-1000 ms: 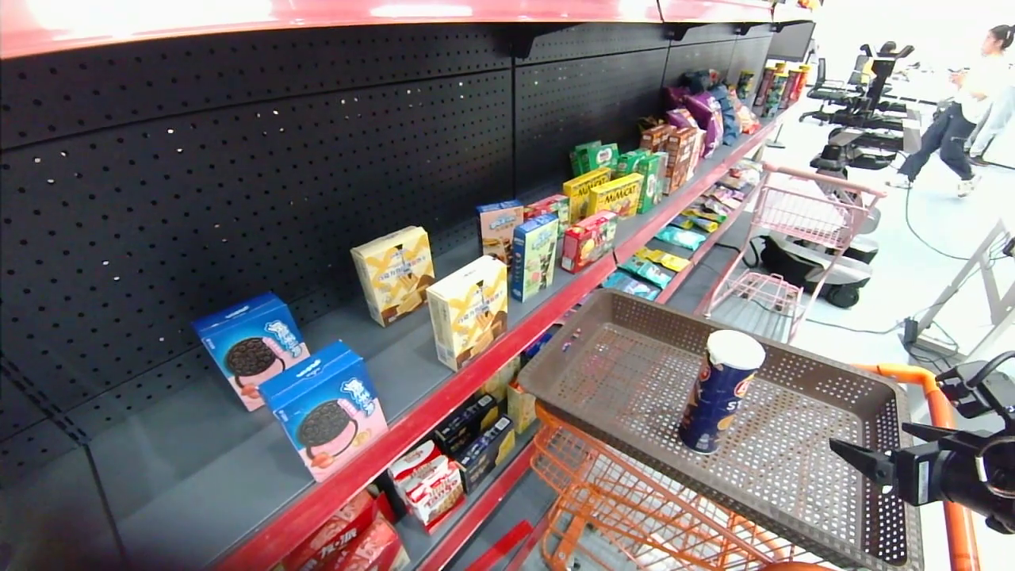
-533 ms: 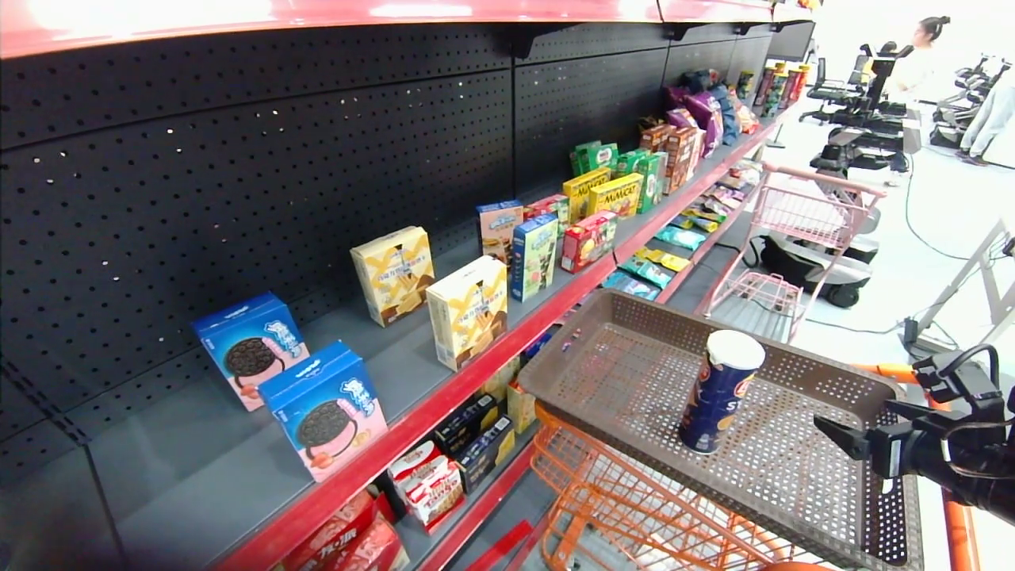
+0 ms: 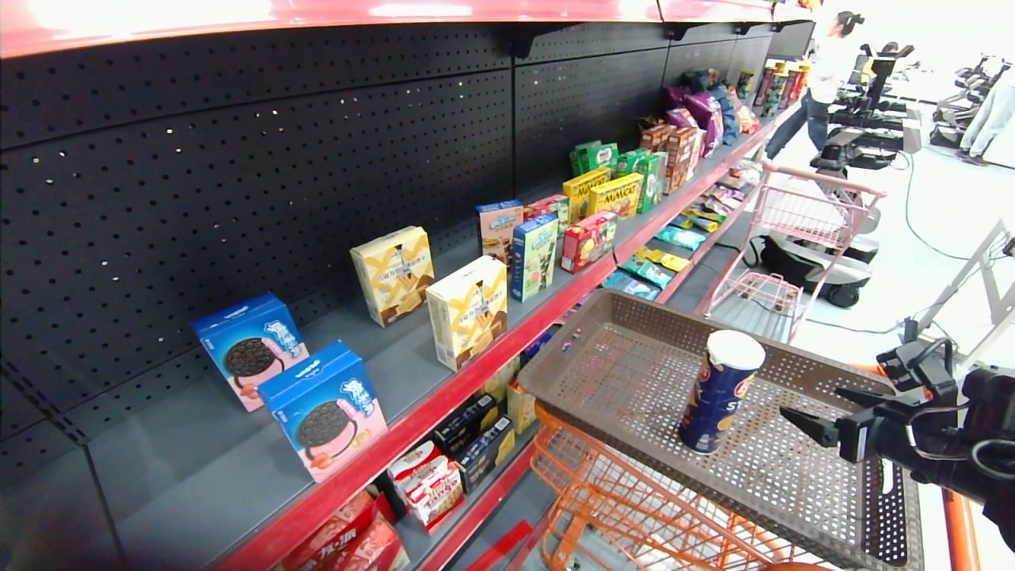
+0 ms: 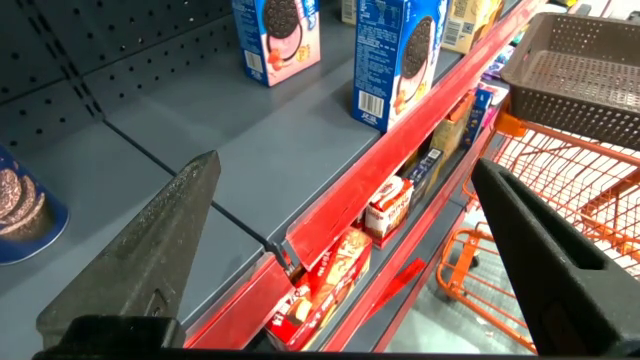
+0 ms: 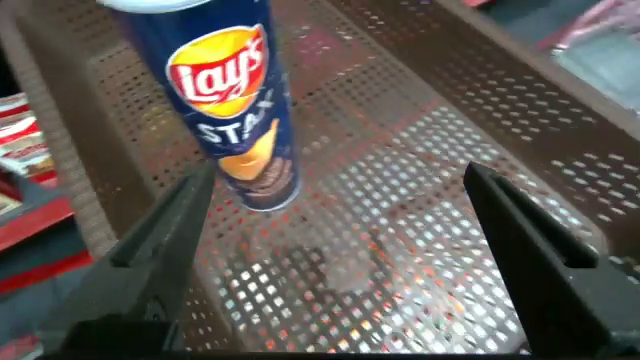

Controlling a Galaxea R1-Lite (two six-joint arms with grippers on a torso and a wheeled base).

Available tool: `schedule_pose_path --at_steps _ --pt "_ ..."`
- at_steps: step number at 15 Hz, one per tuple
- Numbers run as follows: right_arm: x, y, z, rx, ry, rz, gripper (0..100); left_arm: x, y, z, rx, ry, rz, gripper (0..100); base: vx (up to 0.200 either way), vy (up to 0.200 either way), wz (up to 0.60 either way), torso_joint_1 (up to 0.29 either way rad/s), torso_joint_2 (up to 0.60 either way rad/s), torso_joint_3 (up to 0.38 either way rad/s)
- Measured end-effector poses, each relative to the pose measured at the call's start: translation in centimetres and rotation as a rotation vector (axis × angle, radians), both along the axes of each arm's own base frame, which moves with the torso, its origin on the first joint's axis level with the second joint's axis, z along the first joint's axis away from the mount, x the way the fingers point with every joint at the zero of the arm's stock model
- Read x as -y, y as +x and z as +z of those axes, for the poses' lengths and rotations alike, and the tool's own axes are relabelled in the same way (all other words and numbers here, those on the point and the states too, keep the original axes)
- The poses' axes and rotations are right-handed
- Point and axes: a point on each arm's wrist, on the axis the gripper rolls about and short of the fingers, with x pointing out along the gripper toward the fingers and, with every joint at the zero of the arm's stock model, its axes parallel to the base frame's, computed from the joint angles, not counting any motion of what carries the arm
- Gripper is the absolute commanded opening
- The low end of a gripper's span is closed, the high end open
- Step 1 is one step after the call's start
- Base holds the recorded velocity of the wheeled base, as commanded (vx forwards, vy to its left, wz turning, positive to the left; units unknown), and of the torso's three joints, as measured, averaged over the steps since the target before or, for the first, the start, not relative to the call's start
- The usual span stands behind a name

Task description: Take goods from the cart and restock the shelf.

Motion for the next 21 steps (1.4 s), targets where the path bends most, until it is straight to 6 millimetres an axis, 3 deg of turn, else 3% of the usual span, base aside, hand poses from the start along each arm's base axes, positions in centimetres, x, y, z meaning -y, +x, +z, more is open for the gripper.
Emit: schedule_pose_path --at_steps 9,14,21 --pt "-2.0 3.9 -2.9 0.021 0.047 0.269 100 0.0 0.0 0.0 0.000 0.000 0.000 100 0.000 0.000 0.00 0.000 0.00 0.000" --pt "-2.5 6.3 -4.1 0.043 0.027 0.303 100 0.0 0.0 0.0 0.000 0.000 0.000 100 0.000 0.000 0.00 0.000 0.00 0.000" --pt "-2.9 7.7 -6.1 0.072 0.015 0.340 100 0.0 0.0 0.0 0.000 0.000 0.001 100 0.000 0.000 0.00 0.000 0.00 0.000"
